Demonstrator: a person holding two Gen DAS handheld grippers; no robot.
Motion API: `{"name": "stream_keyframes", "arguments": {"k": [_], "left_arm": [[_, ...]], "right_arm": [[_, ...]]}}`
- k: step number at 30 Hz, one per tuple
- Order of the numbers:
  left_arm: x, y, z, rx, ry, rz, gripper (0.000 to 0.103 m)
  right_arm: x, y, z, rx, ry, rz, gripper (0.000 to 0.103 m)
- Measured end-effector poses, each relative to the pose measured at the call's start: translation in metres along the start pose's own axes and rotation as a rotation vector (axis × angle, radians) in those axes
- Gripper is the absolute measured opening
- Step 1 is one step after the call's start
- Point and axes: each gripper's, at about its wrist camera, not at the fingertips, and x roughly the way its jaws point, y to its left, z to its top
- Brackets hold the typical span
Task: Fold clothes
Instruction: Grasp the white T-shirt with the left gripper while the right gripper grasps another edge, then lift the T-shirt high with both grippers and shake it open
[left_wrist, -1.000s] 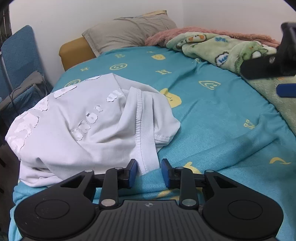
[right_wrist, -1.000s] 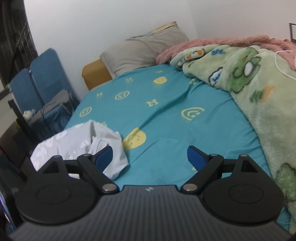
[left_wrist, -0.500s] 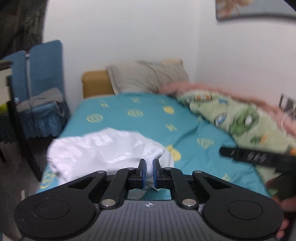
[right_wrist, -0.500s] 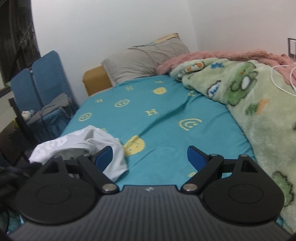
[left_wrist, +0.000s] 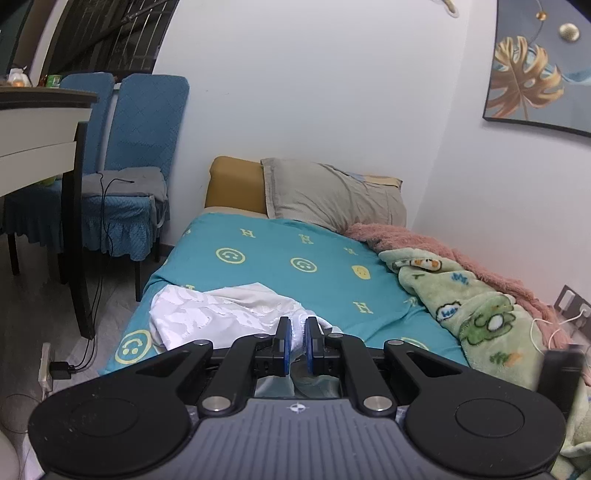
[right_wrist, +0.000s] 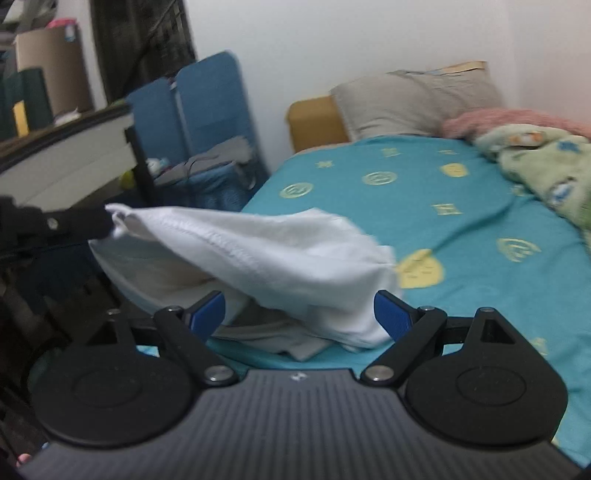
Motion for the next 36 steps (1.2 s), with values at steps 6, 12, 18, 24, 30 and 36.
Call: {"name": "stream_keyframes", "arguments": {"k": [6,12,18,24,30,36], "left_arm": [[0.013,0.019,0.002,-0.030,0.010,0.012,0.008],[0.047,0.025,-0.004,-0.076,0.080,-0.020,0.007],[0.046,0.005,-0.013,-0.040,0.037,-0.059,0.007],[0.035,0.013,-0.006,-0.095,-0.009,-0.054,0.007],[0.012,0.022,0.009,-0.132,-0.125,-0.070,0.007],[-0.030,0.015,0.019,-0.134,-0.250,-0.169,0.007]], "right_arm": [[0.047,0.003,0.002,0.049,0.020,0.024,0.089],[0.044,-0.033,0.017,0.293,-0.114,-0.070,0.089],[0.062,-0.053,0.024,0.283,-0.017,-0.142,0.089],[0.077,-0.065,0.005,0.300,0.089,-0.220,0.089],[0.012,-0.057,0.049,0.256,-0.110,-0.267,0.089],[-0.053,-0.039,0.077,0.142,-0.179,-0.324,0.089]]}}
